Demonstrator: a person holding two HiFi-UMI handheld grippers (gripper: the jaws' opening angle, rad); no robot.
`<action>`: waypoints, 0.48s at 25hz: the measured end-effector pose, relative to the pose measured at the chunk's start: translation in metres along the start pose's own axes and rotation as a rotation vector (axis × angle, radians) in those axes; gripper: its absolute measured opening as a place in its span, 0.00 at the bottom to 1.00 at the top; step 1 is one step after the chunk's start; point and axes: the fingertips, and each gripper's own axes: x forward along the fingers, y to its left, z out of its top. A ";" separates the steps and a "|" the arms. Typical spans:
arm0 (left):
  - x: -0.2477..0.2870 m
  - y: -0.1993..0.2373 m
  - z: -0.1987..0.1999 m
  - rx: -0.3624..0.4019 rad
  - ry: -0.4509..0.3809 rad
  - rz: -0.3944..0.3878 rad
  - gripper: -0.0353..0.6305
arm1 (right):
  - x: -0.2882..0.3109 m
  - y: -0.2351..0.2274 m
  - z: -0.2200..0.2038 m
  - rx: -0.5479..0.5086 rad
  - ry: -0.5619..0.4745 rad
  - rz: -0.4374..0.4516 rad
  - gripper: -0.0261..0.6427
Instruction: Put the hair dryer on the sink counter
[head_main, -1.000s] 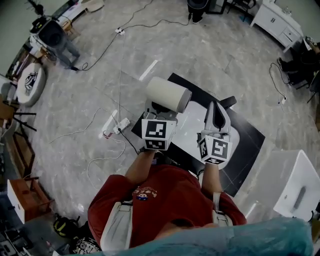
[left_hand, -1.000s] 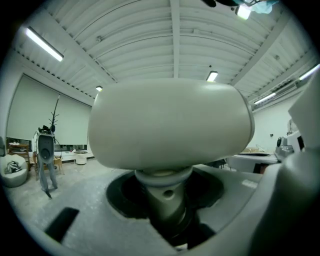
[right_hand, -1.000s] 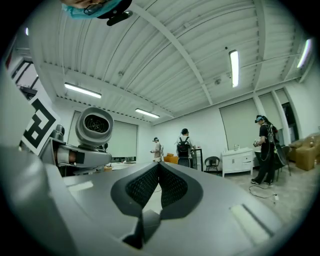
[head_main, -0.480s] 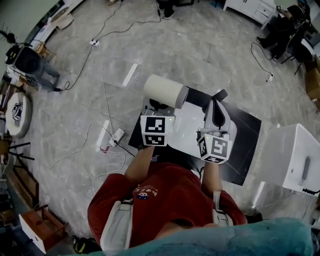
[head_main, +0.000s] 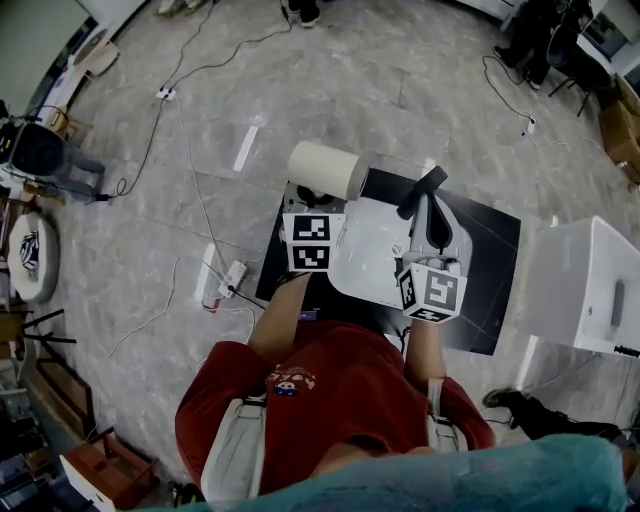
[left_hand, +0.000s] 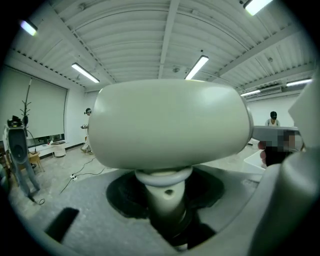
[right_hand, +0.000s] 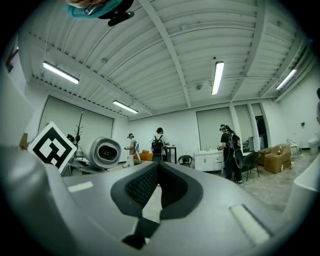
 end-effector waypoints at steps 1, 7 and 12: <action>0.005 0.001 -0.004 -0.001 0.013 -0.003 0.33 | 0.001 -0.001 -0.002 0.000 0.003 -0.004 0.04; 0.038 0.013 -0.040 0.008 0.122 -0.003 0.33 | 0.009 -0.005 -0.010 0.001 0.024 -0.016 0.04; 0.059 0.017 -0.069 0.005 0.218 -0.019 0.33 | 0.012 -0.011 -0.018 0.019 0.036 -0.032 0.04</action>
